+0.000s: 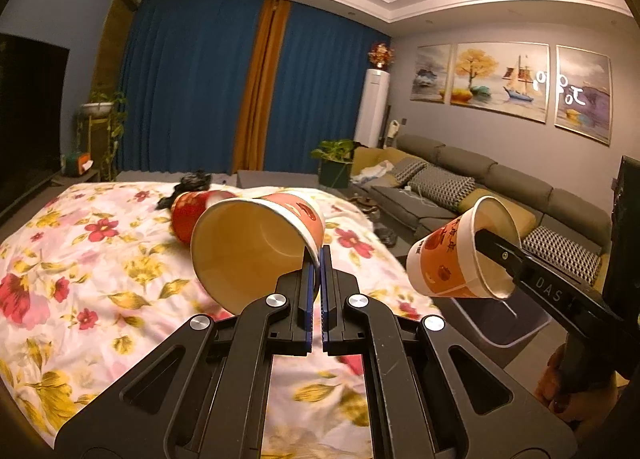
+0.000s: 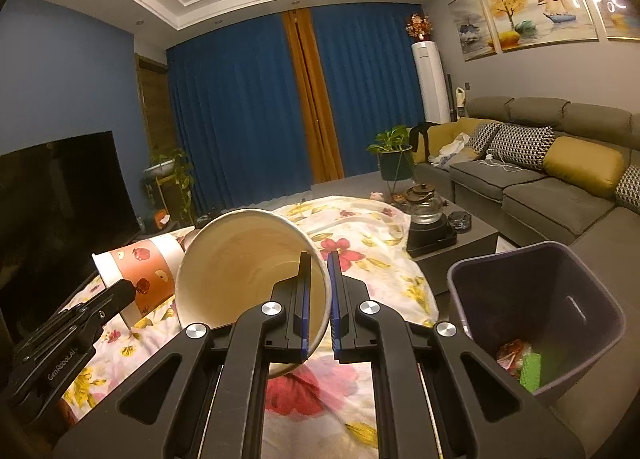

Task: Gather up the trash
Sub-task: 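Carry both paper cups over the grey trash bin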

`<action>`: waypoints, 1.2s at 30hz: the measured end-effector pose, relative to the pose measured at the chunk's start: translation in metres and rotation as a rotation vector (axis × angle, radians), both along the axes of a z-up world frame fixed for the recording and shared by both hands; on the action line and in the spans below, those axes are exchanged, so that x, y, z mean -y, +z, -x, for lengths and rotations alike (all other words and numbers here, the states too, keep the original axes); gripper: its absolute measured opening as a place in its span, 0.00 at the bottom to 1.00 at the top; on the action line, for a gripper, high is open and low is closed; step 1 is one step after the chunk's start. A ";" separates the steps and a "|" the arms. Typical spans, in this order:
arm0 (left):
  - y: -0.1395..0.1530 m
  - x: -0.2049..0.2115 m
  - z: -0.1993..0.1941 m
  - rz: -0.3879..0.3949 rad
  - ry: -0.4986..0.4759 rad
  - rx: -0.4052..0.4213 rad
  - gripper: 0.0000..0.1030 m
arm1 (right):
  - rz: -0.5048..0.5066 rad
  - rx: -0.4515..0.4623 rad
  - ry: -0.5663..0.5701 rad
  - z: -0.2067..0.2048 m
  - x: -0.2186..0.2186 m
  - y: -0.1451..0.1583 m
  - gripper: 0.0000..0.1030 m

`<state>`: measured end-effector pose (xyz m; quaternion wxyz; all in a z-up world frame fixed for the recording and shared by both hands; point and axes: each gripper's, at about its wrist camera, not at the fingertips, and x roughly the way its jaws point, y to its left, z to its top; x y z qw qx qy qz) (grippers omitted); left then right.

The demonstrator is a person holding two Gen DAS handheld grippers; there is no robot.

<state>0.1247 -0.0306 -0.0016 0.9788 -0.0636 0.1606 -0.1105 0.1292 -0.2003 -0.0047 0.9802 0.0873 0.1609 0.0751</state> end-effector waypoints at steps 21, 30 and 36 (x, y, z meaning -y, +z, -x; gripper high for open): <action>0.000 0.114 -0.011 -0.051 -0.243 0.043 0.02 | -0.010 0.026 -0.206 0.025 0.097 0.001 0.09; -0.006 0.167 -0.021 -0.066 -0.345 0.049 0.02 | -0.022 0.028 -0.304 0.033 0.142 -0.006 0.09; -0.013 0.194 -0.029 -0.073 -0.395 0.040 0.02 | -0.022 0.017 -0.356 0.033 0.164 -0.012 0.09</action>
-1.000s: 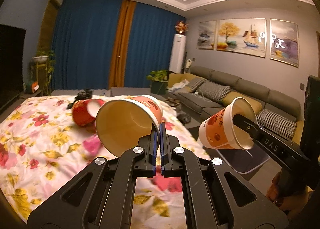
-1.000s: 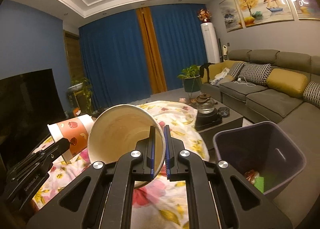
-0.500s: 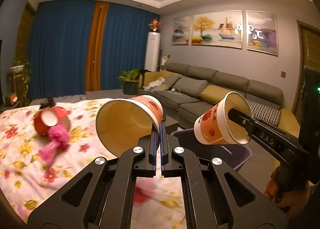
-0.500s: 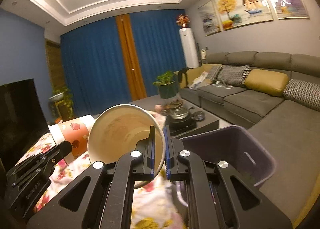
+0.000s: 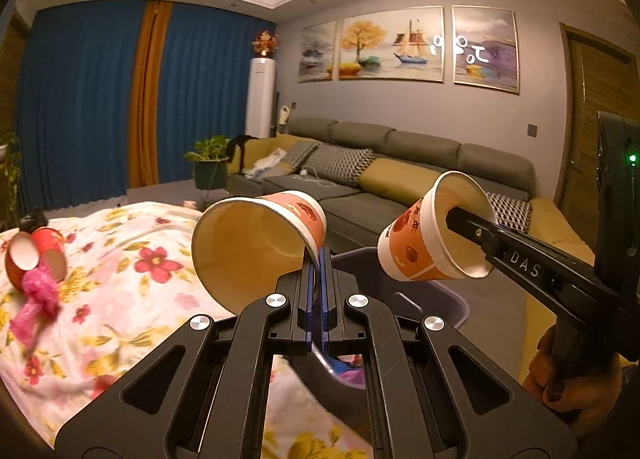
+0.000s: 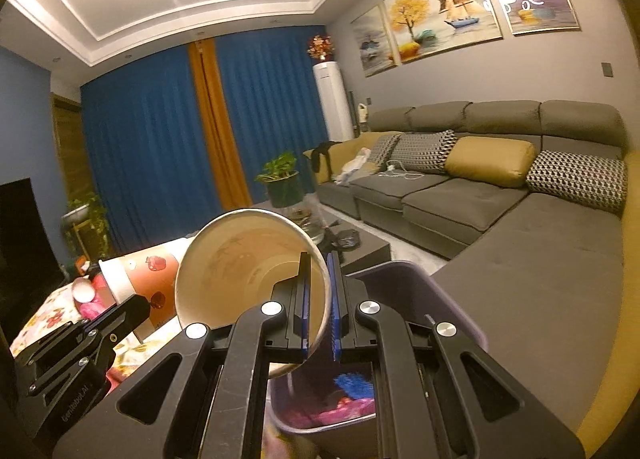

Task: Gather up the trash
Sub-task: 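Carry both paper cups over the grey trash bin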

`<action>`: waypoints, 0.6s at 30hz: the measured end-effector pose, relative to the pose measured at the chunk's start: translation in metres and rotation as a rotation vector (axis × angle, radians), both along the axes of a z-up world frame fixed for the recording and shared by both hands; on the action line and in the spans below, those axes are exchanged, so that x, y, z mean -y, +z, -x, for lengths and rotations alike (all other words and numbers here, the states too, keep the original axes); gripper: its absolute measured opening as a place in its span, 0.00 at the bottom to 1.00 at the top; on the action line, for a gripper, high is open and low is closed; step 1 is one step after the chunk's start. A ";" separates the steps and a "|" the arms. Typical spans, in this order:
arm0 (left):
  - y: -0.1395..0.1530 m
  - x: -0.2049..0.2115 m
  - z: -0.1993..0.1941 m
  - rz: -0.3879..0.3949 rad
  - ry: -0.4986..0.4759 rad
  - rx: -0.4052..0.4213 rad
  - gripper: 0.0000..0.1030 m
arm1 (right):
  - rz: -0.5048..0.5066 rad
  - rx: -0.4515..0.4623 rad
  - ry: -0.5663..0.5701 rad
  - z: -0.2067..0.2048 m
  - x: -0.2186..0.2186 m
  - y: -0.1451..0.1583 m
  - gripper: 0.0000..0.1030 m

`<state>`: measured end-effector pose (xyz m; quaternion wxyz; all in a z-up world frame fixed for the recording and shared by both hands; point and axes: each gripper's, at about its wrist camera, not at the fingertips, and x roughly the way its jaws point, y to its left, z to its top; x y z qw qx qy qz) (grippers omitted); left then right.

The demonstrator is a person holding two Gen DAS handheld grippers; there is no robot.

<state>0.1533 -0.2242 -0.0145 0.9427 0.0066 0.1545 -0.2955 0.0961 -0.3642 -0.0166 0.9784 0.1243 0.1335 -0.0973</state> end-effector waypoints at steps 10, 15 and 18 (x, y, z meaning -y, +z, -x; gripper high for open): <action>-0.010 0.033 -0.007 -0.011 -0.051 -0.016 0.02 | 0.003 -0.005 -0.048 0.000 0.020 -0.003 0.09; -0.015 0.039 -0.014 -0.020 -0.056 -0.028 0.02 | 0.007 -0.009 -0.059 -0.003 0.019 -0.004 0.09; -0.016 0.044 -0.019 -0.024 -0.059 -0.032 0.02 | 0.002 -0.010 -0.061 -0.005 0.024 -0.005 0.09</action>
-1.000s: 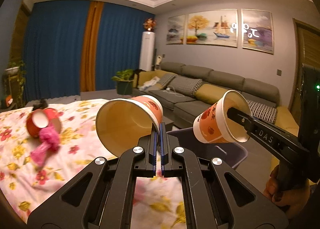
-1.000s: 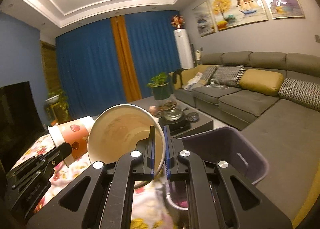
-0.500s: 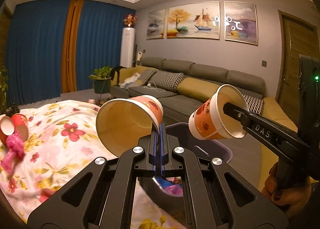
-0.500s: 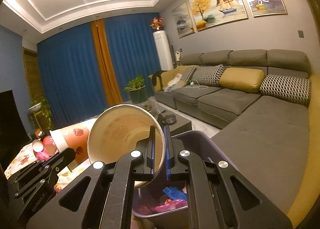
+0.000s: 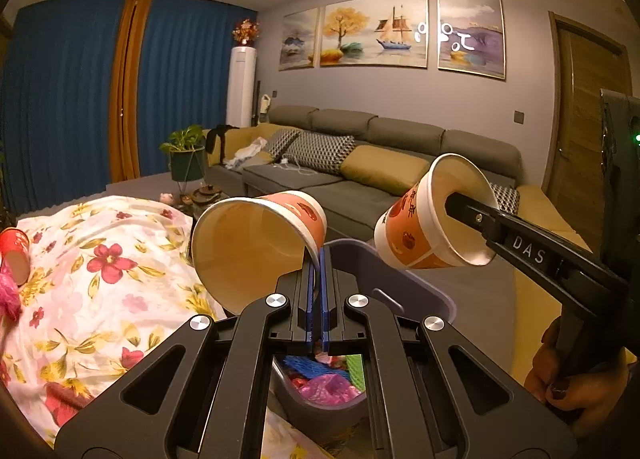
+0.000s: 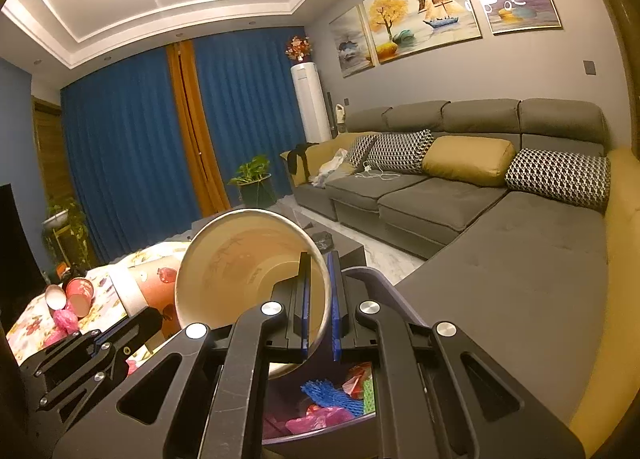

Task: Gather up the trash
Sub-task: 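Carry both paper cups over the grey trash bin, then open both tools to drop the paper cups into the bin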

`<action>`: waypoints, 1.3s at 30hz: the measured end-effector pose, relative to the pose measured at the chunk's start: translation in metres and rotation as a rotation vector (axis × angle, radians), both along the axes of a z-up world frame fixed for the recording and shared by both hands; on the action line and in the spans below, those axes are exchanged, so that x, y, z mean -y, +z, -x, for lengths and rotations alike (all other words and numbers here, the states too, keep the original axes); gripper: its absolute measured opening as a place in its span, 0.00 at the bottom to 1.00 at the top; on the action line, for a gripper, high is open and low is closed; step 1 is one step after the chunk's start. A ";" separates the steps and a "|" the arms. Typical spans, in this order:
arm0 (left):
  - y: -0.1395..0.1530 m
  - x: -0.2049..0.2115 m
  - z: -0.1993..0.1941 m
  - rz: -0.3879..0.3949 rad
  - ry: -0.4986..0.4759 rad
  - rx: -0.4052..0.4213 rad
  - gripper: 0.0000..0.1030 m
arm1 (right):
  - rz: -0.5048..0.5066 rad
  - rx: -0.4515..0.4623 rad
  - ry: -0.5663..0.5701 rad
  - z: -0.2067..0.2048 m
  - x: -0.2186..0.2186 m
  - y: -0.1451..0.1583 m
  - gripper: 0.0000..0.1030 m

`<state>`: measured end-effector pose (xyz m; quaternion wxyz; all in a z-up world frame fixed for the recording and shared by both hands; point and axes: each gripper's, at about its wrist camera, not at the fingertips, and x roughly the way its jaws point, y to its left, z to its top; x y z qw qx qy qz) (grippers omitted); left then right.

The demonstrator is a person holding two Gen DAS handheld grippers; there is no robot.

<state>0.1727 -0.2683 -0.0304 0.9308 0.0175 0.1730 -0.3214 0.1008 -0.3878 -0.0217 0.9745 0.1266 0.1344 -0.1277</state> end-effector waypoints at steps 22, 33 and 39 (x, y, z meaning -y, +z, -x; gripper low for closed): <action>-0.017 0.013 -0.037 0.004 -0.045 -0.056 0.02 | -0.001 -0.006 -0.005 -0.013 0.003 0.000 0.09; -0.027 0.019 -0.053 0.004 -0.081 -0.085 0.03 | -0.010 -0.020 0.002 -0.024 0.009 -0.003 0.21; -0.030 0.019 -0.059 -0.007 -0.070 -0.101 0.14 | -0.018 -0.025 -0.006 -0.026 0.012 -0.004 0.25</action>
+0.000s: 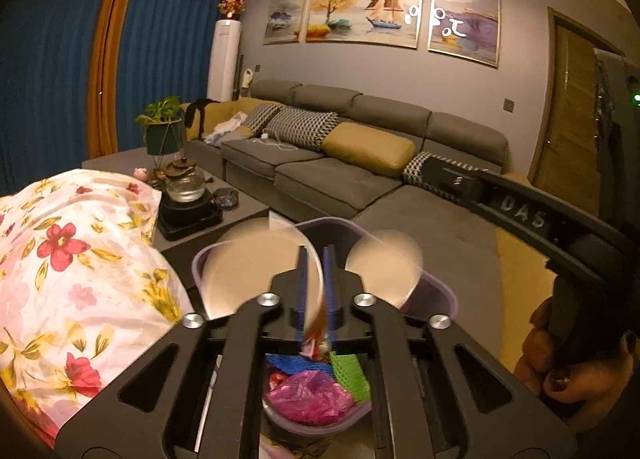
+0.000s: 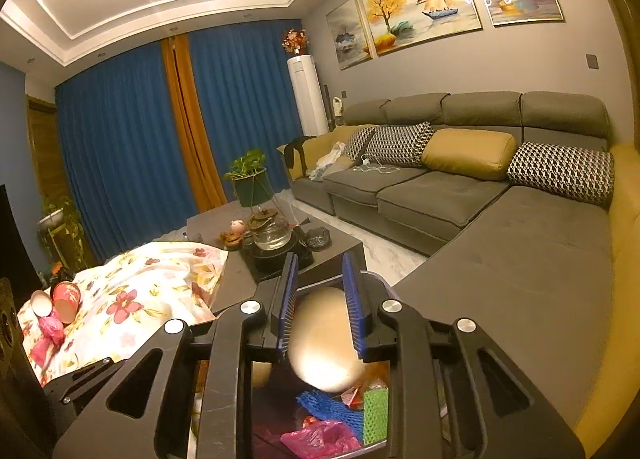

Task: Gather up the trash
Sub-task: 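Open both tools to drop the paper cups into the bin, then move both tools back toward the red cups and pink bag on the bed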

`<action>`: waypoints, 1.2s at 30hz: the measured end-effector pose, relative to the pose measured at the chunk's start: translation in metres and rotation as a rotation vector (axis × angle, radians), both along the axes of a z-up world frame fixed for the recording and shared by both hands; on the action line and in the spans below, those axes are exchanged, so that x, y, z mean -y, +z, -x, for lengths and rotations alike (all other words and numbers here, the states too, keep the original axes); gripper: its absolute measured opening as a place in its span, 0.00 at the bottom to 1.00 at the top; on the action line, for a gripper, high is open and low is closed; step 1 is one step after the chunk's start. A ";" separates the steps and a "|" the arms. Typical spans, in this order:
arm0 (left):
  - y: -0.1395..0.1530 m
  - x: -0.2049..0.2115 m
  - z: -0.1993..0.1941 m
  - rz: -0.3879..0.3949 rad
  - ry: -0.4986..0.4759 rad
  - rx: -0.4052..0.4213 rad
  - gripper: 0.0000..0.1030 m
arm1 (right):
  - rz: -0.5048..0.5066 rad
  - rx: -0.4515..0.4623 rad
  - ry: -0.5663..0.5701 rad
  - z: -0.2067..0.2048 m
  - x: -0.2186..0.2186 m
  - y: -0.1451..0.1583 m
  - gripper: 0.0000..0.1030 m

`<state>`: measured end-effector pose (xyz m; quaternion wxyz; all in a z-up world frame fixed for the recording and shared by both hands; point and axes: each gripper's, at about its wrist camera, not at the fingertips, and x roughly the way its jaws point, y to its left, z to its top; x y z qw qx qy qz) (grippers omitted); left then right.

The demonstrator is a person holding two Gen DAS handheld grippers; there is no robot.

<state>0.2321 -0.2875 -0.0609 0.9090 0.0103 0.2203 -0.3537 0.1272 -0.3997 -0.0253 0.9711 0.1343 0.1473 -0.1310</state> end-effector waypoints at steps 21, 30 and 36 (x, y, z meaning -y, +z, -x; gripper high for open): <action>0.009 -0.080 0.025 0.046 0.265 -0.016 0.87 | 0.023 -0.024 -0.015 0.018 -0.026 -0.002 0.75; 0.022 -0.125 0.042 0.039 0.384 0.017 0.88 | 0.021 -0.027 -0.002 0.024 -0.048 -0.001 0.81; 0.026 -0.161 0.048 0.036 0.459 0.025 0.88 | 0.031 -0.028 0.050 0.021 -0.078 0.001 0.81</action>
